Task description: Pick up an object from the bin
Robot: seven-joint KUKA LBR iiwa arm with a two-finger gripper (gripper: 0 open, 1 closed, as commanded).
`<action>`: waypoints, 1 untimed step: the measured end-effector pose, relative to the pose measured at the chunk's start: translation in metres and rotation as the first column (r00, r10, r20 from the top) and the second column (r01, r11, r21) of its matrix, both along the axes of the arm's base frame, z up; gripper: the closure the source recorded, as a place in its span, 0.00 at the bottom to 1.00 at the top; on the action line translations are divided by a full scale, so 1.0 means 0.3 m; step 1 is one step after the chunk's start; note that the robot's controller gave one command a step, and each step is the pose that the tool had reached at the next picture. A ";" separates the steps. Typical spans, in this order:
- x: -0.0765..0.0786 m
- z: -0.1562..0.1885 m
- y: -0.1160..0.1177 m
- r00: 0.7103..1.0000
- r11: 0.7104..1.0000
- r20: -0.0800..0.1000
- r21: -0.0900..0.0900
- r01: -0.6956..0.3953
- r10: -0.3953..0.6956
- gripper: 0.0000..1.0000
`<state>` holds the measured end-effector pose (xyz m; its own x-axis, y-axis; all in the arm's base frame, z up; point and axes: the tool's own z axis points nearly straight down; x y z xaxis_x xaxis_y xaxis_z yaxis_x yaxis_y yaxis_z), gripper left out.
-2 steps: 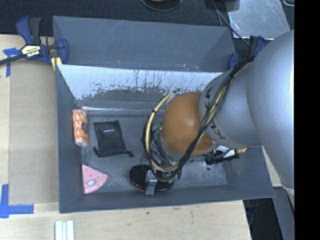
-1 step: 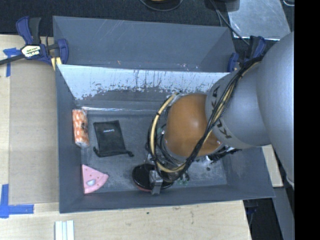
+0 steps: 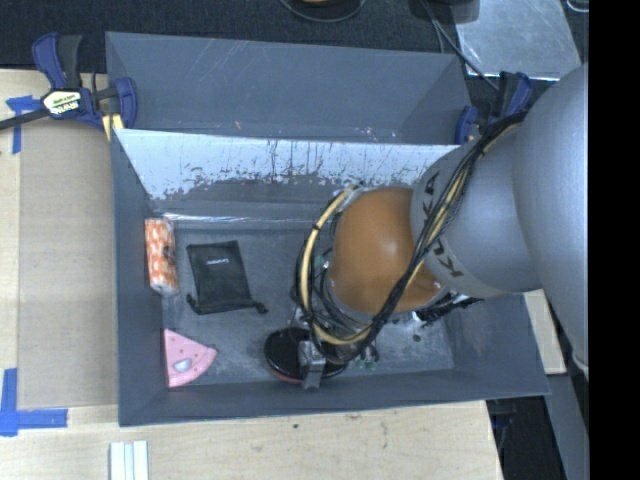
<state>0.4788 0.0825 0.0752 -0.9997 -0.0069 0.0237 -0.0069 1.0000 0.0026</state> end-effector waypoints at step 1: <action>0.004 0.069 0.000 1.000 1.000 0.006 0.001 0.001 -0.001 1.00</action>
Offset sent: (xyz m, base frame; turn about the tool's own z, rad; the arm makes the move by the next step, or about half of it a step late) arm 0.0000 -0.0001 0.0780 0.0000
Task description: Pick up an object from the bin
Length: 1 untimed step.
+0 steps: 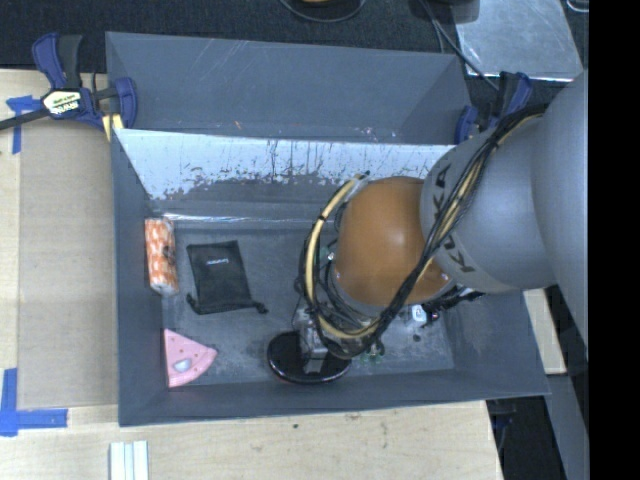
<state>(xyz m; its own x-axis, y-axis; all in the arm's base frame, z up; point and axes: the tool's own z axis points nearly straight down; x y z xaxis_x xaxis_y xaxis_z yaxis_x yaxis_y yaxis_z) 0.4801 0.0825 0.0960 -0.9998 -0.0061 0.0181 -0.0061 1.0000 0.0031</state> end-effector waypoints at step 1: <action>0.002 0.199 -0.001 1.000 1.000 0.002 0.000 0.001 -0.001 1.00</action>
Offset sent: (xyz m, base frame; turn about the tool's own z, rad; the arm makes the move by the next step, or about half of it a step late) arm 0.0000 0.0000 0.0376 0.0000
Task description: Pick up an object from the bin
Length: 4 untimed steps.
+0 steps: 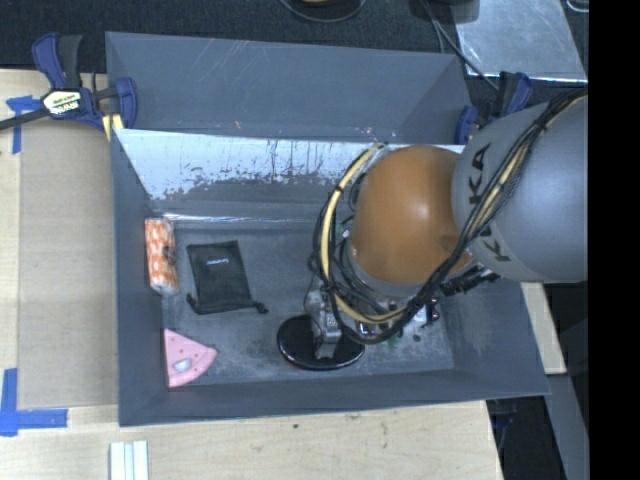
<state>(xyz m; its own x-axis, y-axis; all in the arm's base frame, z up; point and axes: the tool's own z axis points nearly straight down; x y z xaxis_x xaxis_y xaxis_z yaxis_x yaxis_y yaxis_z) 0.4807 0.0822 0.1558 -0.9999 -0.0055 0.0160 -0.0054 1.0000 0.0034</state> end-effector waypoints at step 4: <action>0.007 0.064 -0.002 1.000 1.000 0.011 0.001 0.003 -0.003 1.00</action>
Offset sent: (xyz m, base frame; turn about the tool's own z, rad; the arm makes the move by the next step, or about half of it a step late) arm 0.0000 0.0000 0.0078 0.0000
